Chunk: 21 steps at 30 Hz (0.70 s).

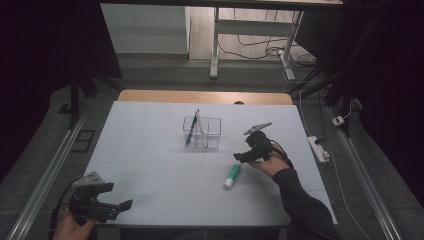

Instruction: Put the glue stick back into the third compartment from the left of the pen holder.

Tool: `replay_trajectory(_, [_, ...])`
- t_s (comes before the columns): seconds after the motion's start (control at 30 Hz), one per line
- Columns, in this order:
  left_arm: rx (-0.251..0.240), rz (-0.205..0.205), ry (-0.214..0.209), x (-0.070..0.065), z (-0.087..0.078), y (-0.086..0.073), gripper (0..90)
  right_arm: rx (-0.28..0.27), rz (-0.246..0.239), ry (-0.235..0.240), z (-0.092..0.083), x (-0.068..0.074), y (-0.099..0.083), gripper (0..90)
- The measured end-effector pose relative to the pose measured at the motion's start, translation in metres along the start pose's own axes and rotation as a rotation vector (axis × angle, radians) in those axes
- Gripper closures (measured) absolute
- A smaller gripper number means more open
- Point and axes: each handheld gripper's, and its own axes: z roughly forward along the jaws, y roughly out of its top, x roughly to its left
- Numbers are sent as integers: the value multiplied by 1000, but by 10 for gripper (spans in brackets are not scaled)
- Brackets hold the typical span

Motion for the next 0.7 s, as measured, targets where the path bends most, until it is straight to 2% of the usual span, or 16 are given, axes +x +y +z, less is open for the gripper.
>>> replay_trajectory(0.17, [0,0,0,0,0,0,28,32,-1,64,-3,-7,-3,620])
replay_trajectory(0.27, [0,1,1,0,0,0,29,59,-31,106,-1,-8,-6,778])
replay_trajectory(0.37, [1,1,1,0,0,0,30,90,-56,135,4,-7,-8,889])
replay_trajectory(0.7, [2,2,1,0,0,0,31,128,-55,179,14,-7,-11,900])
